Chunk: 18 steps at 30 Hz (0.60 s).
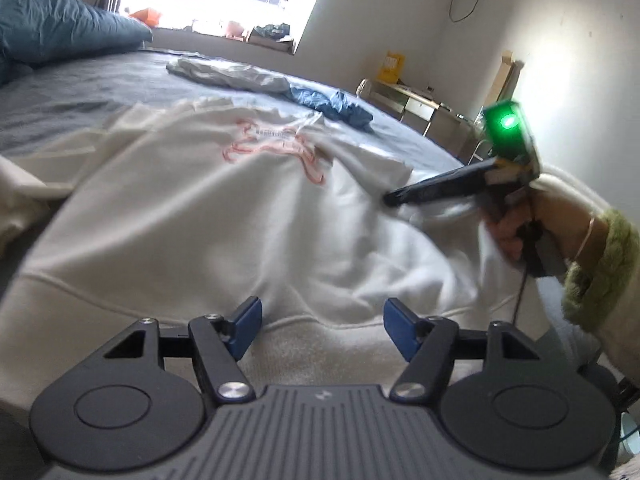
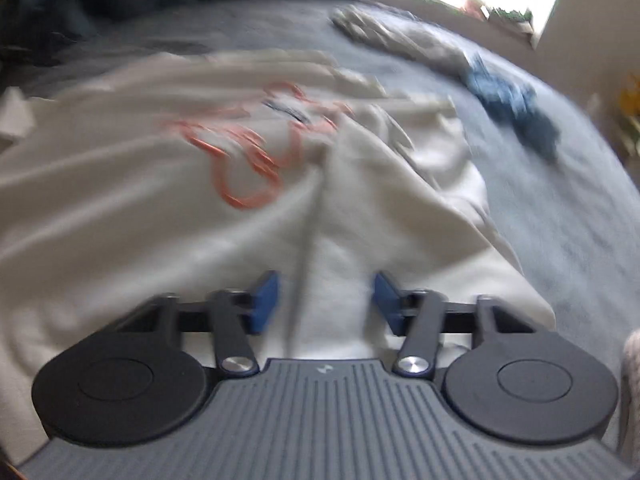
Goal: Fold clothes
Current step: 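Pull the sweatshirt fabric flat with the right tool and open the left tool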
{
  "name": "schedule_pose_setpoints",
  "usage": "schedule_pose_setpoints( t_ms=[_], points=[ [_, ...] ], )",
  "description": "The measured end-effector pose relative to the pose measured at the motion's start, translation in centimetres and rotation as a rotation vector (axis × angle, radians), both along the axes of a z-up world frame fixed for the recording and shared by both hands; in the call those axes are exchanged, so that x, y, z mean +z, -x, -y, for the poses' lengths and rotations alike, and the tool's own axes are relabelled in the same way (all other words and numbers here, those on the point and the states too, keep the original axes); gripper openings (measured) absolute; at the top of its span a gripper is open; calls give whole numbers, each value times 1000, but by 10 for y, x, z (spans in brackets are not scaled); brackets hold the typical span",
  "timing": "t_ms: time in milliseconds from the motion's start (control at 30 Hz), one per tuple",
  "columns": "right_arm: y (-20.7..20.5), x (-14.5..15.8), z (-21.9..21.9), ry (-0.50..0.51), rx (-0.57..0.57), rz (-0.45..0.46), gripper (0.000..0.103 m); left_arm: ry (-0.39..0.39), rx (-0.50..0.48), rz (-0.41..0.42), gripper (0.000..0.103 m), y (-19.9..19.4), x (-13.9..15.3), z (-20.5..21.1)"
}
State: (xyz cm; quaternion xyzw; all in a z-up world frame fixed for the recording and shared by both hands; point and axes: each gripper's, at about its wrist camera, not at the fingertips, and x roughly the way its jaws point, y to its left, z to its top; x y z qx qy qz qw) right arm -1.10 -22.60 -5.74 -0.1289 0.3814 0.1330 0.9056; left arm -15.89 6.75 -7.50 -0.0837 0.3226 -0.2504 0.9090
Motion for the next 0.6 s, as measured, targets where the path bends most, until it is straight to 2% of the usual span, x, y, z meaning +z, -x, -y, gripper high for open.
schedule_pose_setpoints(
  t_ms=[67,167,267,400,467,600],
  points=[
    [1,2,14,-48,-34,1,3,-12,-8,-2,70,-3,-10,1],
    [5,18,30,-29,-102,97,3,2,-35,20,70,1,-15,-6],
    [2,40,66,-41,-220,181,3,33,-45,21,70,4,-17,-12],
    [-9,46,127,-13,-404,236,3,51,-50,23,70,-2,-20,-11],
    [-13,36,153,39,-498,237,2,47,-55,27,70,-2,-19,-10],
    [-17,0,194,-2,-649,154,4,48,-60,25,70,-3,-18,-10]
  ],
)
